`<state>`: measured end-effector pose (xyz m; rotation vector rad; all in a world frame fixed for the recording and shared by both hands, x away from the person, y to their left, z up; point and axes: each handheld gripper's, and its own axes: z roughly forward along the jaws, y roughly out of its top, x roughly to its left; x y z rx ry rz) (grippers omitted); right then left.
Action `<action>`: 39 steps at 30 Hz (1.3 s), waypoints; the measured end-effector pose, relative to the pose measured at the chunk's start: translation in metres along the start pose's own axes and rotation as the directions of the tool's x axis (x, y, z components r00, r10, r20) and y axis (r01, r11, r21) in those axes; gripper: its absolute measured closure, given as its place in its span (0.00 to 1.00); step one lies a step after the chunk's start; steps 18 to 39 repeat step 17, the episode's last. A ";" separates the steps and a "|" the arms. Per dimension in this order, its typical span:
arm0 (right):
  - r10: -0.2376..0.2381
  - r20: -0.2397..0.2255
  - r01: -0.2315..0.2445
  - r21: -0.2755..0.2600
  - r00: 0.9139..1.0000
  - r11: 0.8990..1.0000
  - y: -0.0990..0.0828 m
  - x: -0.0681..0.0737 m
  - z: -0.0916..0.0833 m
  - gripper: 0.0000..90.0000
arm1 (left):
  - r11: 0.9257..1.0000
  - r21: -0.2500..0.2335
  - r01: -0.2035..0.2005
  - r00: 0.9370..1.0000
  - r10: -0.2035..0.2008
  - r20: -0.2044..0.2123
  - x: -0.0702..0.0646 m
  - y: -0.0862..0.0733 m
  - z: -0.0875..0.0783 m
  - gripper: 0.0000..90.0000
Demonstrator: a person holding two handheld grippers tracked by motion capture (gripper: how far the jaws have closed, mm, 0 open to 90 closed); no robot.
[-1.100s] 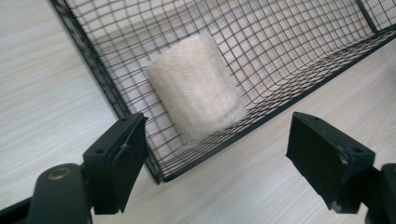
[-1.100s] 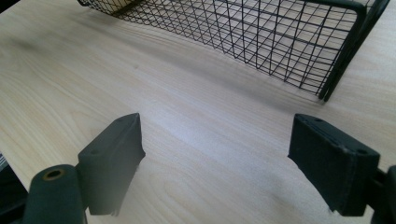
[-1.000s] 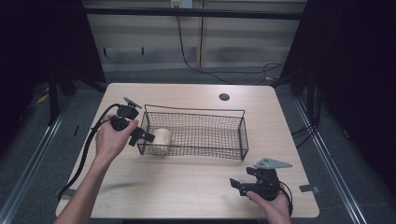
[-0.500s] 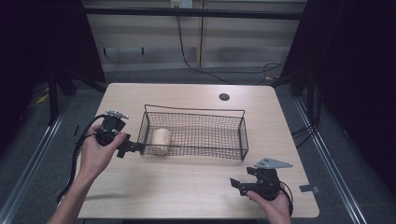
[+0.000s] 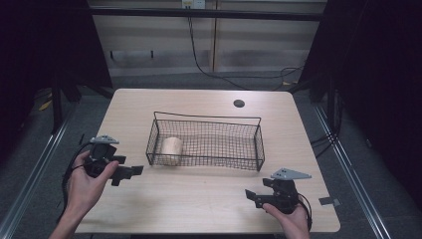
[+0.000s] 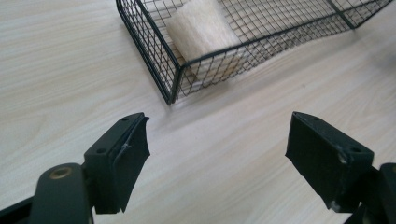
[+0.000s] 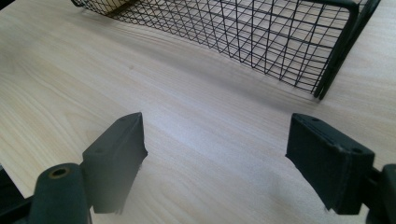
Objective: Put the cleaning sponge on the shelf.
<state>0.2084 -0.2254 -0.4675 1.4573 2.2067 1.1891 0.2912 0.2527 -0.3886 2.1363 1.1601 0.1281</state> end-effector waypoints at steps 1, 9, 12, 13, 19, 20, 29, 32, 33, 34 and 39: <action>-0.001 0.000 0.001 0.000 1.000 1.000 0.000 0.000 0.000 0.22 | 1.000 0.012 -0.007 1.000 0.007 -0.001 0.000 -0.003 -0.002 0.23; 0.000 0.007 0.000 0.003 1.000 1.000 0.000 0.000 0.001 0.22 | 1.000 0.021 0.004 1.000 -0.004 -0.013 -0.002 -0.043 -0.004 0.22; 0.002 0.012 -0.002 0.006 1.000 1.000 -0.001 0.000 0.001 0.22 | 1.000 -0.007 0.013 1.000 -0.013 0.005 -0.004 -0.056 0.000 0.22; 0.000 0.013 0.000 0.005 1.000 1.000 -0.001 -0.001 0.001 0.21 | 1.000 -0.020 0.020 1.000 -0.019 0.009 -0.004 -0.059 0.003 0.22; 0.000 0.030 0.000 0.010 1.000 1.000 -0.001 -0.002 0.002 0.20 | 1.000 -0.011 0.007 1.000 -0.007 -0.006 -0.002 -0.073 0.013 0.22; 0.000 0.030 0.000 0.010 1.000 1.000 -0.001 -0.002 0.002 0.20 | 1.000 -0.011 0.007 1.000 -0.007 -0.006 -0.002 -0.073 0.013 0.22; 0.000 0.030 0.000 0.010 1.000 1.000 -0.001 -0.002 0.002 0.20 | 1.000 -0.011 0.007 1.000 -0.007 -0.006 -0.002 -0.073 0.013 0.22; 0.000 0.030 0.000 0.010 1.000 1.000 -0.001 -0.002 0.002 0.20 | 1.000 -0.011 0.007 1.000 -0.007 -0.006 -0.002 -0.073 0.013 0.22; 0.000 0.030 0.000 0.010 1.000 1.000 -0.001 -0.002 0.002 0.20 | 1.000 -0.011 0.007 1.000 -0.007 -0.006 -0.002 -0.073 0.013 0.22; 0.000 0.030 0.000 0.010 1.000 1.000 -0.001 -0.002 0.002 0.20 | 1.000 -0.011 0.007 1.000 -0.007 -0.006 -0.002 -0.073 0.013 0.22; 0.000 0.030 0.000 0.010 1.000 1.000 -0.001 -0.002 0.002 0.20 | 1.000 -0.011 0.007 1.000 -0.007 -0.006 -0.002 -0.073 0.013 0.22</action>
